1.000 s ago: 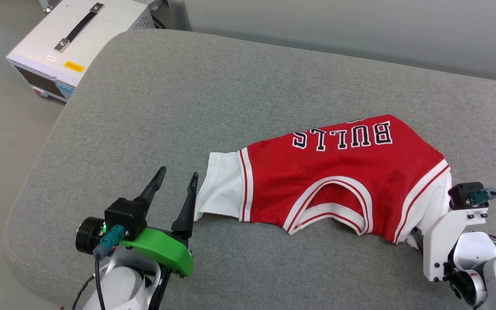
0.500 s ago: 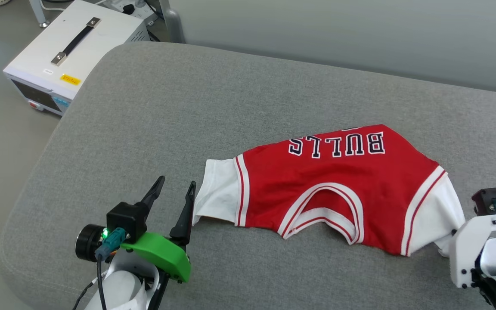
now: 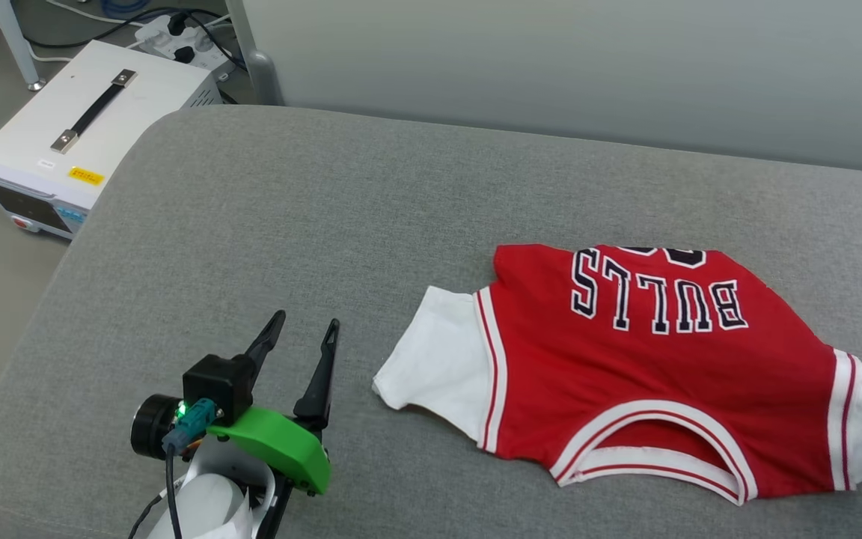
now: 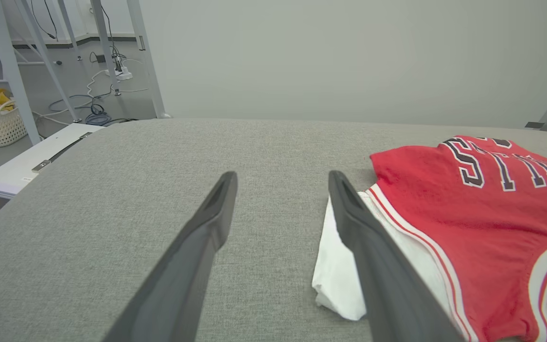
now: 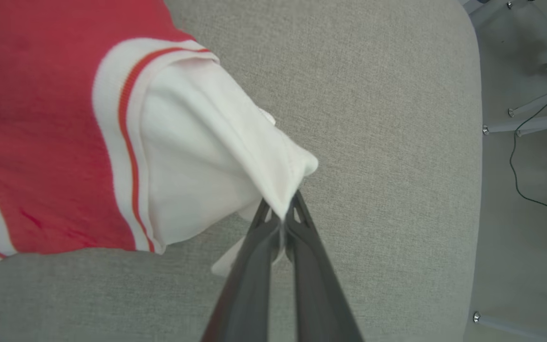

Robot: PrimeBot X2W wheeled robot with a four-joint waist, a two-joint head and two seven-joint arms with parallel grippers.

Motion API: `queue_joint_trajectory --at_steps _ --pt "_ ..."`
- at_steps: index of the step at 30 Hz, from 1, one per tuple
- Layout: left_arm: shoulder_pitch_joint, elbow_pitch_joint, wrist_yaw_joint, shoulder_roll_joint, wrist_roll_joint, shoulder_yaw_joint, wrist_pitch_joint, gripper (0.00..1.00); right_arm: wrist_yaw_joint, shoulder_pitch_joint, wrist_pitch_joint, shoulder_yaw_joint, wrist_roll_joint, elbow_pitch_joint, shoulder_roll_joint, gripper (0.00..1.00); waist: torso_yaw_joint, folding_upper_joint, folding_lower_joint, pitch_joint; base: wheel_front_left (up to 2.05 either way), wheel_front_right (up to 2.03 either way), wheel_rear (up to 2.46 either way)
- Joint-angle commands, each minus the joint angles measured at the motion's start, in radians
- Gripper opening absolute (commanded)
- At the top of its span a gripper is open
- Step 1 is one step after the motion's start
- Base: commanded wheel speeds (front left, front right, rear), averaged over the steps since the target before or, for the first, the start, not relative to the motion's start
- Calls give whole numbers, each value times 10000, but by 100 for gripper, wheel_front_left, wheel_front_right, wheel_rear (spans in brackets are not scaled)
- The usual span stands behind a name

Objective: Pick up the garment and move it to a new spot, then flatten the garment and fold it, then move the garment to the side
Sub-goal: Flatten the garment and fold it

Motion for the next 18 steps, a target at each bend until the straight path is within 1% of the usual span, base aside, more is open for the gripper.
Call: queue_joint_trajectory --at_steps 1,3,4,5,7,11,17,18 --pt "47 52 47 48 -40 -34 -13 100 -9 116 37 -83 -2 -11 -82 0 -55 0 0 54 0 0 0" --pt "18 102 31 40 -52 -71 -14 100 -9 217 17 -181 -17 143 -170 0 -104 0 0 82 0 0 0" --pt "-17 201 9 15 -76 -138 27 100 -9 252 -293 -207 -54 477 -170 77 -180 0 0 115 0 0 0" --pt "-35 239 -8 12 -78 -168 49 100 -9 231 -452 -229 -107 590 -151 100 -199 0 0 124 0 0 0" --pt "-79 316 -30 -20 -100 -216 74 100 -9 187 -862 -200 -275 821 -134 100 -243 0 0 127 0 0 0" --pt "-97 402 -35 -39 -148 -250 82 100 -9 -30 -1839 -290 -463 1004 143 100 -392 0 0 89 0 0 0" --pt "-16 476 -72 -94 -308 -283 61 100 -9 -101 -3544 -578 -706 702 844 100 -630 0 0 -99 0 0 0" --pt "66 422 -97 -138 -418 -289 33 100 -9 21 -4463 -685 -510 263 1422 100 -747 0 0 -175 0 0 0"
